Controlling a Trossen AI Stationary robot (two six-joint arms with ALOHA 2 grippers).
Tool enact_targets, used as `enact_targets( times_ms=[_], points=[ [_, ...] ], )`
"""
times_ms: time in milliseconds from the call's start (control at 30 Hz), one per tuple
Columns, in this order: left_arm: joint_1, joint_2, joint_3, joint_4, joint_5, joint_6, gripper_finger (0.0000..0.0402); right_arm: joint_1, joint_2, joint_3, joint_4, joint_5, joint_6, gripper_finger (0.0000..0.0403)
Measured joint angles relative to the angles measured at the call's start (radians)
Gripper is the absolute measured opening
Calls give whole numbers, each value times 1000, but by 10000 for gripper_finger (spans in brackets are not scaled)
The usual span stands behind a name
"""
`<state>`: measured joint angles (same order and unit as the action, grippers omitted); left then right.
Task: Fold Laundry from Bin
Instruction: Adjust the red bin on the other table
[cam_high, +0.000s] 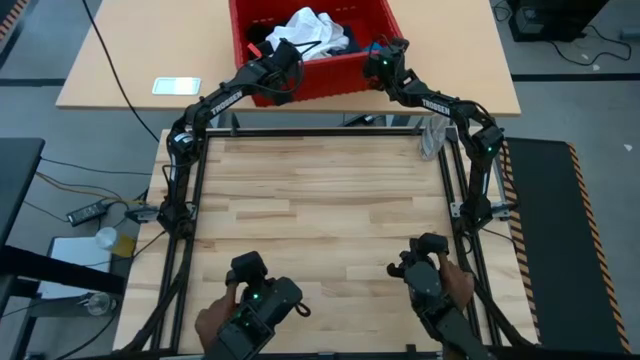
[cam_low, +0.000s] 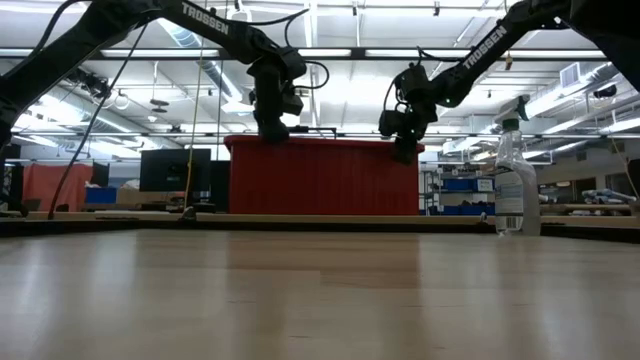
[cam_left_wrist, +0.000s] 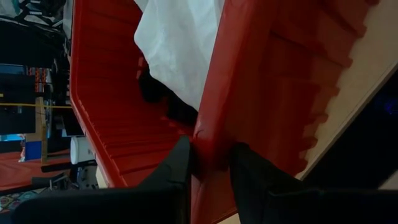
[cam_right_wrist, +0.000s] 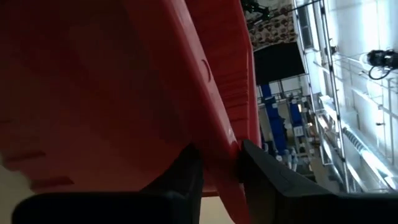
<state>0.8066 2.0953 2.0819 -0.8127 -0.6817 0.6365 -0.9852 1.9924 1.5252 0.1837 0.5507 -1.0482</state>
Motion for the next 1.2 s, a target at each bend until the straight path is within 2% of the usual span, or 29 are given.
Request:
enact_targets(
  times_ms=[233, 400, 567, 800, 967, 1067, 1200],
  points=[
    [5, 0, 0, -10, -1, 14, 73, 40, -15, -2, -33, 80, -31, 87],
    [15, 0, 0, -13, -4, 52, 73, 81, -56, 2, -211, 113, 115, 90],
    [18, 0, -1, -12, -4, 68, 73, 136, -79, -2, -276, 206, 148, 94],
    [19, -9, -3, -25, 2, 69, 73, 193, -134, -5, -431, 197, 263, 96],
    [15, -20, -5, -31, 26, 51, 75, 205, -139, -3, -467, 207, 311, 102],
    [12, -21, -4, -47, 26, -25, 97, 207, -140, -3, -465, 204, 322, 118],
    [10, -25, -2, -71, 60, -107, 175, 209, -157, -3, -470, 134, 345, 167]
  ],
)
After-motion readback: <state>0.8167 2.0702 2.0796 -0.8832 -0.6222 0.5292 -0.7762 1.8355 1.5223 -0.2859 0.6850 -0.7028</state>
